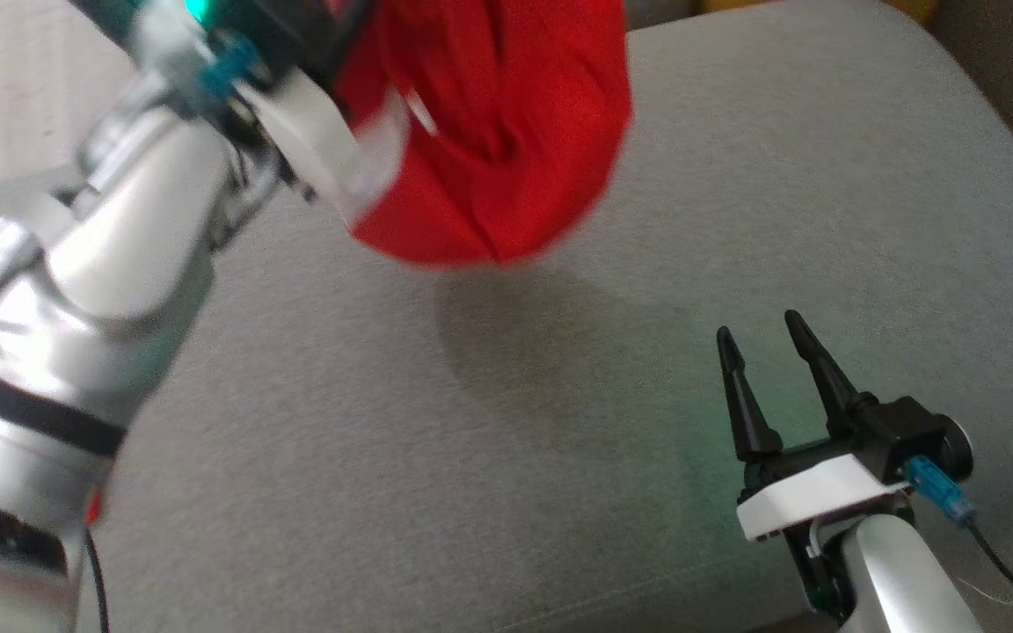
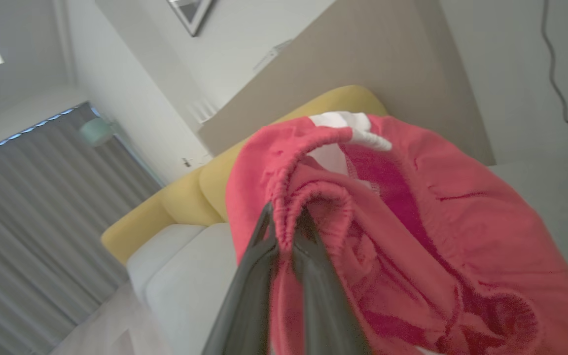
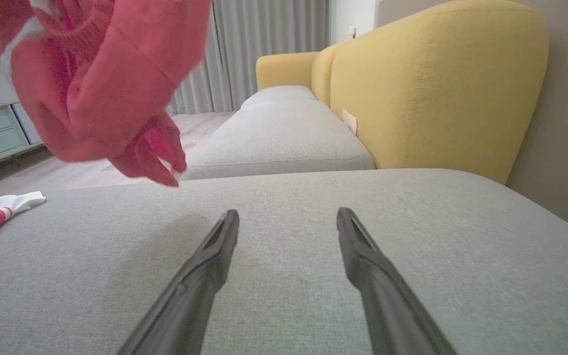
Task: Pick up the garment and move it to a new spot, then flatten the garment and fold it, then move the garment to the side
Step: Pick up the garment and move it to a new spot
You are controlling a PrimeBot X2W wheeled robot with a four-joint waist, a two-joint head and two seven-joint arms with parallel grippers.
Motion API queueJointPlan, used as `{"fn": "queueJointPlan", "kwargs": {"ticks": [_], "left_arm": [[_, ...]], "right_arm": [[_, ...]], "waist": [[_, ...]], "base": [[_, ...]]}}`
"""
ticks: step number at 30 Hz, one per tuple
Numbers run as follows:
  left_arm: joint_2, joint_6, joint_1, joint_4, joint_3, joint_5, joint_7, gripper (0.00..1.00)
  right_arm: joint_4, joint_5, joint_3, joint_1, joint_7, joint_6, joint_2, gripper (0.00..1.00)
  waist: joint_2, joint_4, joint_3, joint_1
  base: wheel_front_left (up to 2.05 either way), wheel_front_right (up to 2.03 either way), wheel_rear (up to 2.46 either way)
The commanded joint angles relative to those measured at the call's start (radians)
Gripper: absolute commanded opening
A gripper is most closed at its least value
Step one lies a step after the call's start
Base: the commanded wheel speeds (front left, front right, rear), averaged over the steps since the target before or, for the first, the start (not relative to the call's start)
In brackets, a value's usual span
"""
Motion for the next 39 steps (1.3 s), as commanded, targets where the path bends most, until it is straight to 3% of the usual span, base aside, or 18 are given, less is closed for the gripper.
{"fn": "queueJointPlan", "kwargs": {"ticks": [1,9,16,17,18,23,28,32,34,39], "left_arm": [[0.033,0.002,-0.029,-0.028,0.021,0.002,-0.006,0.0],[-0.06,0.009,0.143,0.028,-0.084,0.018,-0.013,0.0],[-0.114,0.047,0.274,0.05,-0.094,0.035,-0.013,0.0],[-0.119,0.055,0.288,0.038,-0.088,0.038,-0.013,0.18],[-0.121,0.069,0.302,0.026,-0.082,0.044,-0.013,1.0],[-0.124,0.11,0.367,-0.04,-0.055,0.061,-0.013,1.0],[-0.113,0.197,0.495,-0.154,0.014,0.058,-0.013,1.0],[-0.104,0.279,0.628,-0.237,0.102,0.03,-0.013,1.0],[-0.101,0.341,0.735,-0.292,0.182,0.003,-0.013,1.0],[-0.105,0.393,0.916,-0.373,0.321,-0.051,-0.013,1.0]], "right_arm": [[-0.039,0.011,0.029,-0.02,-0.011,-0.001,0.007,1.0],[-0.066,0.035,0.039,-0.035,-0.011,-0.001,0.007,1.0],[-0.081,0.037,0.029,-0.051,-0.011,-0.001,0.007,1.0],[-0.08,0.034,0.027,-0.05,-0.011,-0.001,0.007,1.0],[-0.078,0.031,0.026,-0.049,-0.011,-0.001,0.007,1.0],[-0.063,0.026,0.027,-0.032,-0.011,-0.001,0.007,1.0],[-0.037,0.018,0.036,0.01,-0.011,-0.001,0.007,1.0],[-0.018,0.013,0.034,0.045,-0.011,-0.001,0.007,1.0],[-0.009,0.009,0.027,0.062,-0.011,-0.001,0.007,1.0],[0.003,0.004,0.014,0.08,-0.011,-0.001,0.007,1.0]], "waist": [[0.0,-0.053,0.012,0.0],[0.0,-0.116,0.117,0.0],[0.0,-0.114,0.179,0.0],[0.0,-0.106,0.177,0.0],[0.0,-0.098,0.171,0.0],[0.0,-0.054,0.114,0.0],[0.0,0.016,0.003,0.0],[0.0,0.081,-0.072,0.0],[0.0,0.121,-0.109,0.0],[0.0,0.163,-0.154,0.0]], "base": [[0.0,0.0,0.0],[0.0,0.0,0.0],[0.0,0.0,0.0],[0.0,0.0,0.0],[0.0,0.0,0.0],[0.0,0.0,0.0],[0.0,0.0,0.0],[0.0,0.0,0.0],[0.0,0.0,0.0],[0.0,0.0,0.0]]}}
